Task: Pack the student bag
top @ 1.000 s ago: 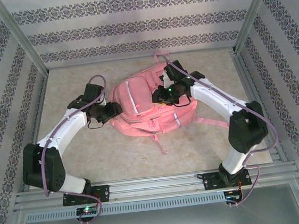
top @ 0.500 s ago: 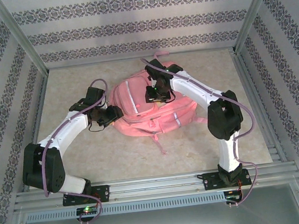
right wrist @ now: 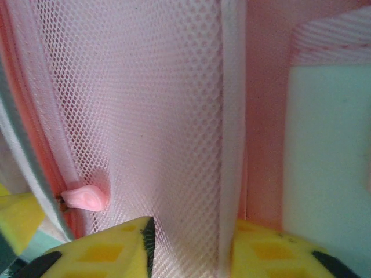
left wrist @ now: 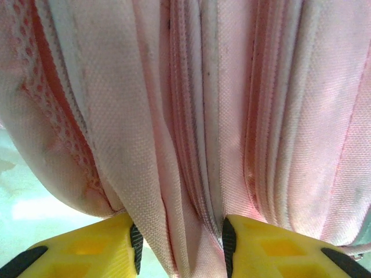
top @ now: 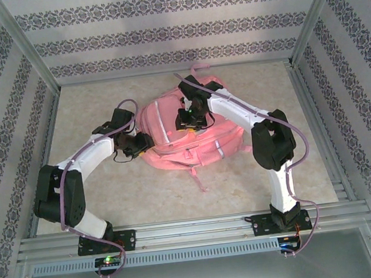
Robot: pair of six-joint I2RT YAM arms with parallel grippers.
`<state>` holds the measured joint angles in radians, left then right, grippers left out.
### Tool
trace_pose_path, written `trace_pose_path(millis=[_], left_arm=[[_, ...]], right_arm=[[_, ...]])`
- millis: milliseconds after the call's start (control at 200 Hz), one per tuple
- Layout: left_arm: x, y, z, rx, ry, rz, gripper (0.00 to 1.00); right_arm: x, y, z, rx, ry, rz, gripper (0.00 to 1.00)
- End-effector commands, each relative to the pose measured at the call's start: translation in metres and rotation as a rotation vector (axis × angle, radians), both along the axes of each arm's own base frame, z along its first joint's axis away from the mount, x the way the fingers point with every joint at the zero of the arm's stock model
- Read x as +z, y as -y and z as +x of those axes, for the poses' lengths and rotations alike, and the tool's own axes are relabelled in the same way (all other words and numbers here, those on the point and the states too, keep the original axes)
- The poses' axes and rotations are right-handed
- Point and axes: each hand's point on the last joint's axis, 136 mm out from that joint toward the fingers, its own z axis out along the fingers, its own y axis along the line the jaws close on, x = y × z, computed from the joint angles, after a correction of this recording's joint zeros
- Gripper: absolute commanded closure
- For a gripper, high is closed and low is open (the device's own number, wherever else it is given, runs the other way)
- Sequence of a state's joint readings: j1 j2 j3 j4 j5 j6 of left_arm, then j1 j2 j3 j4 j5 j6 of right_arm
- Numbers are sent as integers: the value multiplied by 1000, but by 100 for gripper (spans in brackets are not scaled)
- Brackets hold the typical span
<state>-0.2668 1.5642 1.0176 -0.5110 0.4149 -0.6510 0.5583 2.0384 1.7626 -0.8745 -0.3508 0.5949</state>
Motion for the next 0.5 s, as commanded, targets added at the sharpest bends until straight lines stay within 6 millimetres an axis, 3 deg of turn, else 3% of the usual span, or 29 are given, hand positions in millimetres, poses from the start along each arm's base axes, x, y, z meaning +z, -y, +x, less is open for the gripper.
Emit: trace_pose_path(millis=[0,100,300,495], left_arm=[[-9,5,9,-39,16,10,59],[-4,3,12,-51,33,27,59],[34,-2,14,-64,107,50,58],[65,6,-12,-114,167,22,55]], right_arm=[[5,-33,-4,27,-53,145,76],[2,-30,-6,27,-68,131,100],[26,-31,13,-124,-34,222,100],[60,-32,39,-306,13,299,100]])
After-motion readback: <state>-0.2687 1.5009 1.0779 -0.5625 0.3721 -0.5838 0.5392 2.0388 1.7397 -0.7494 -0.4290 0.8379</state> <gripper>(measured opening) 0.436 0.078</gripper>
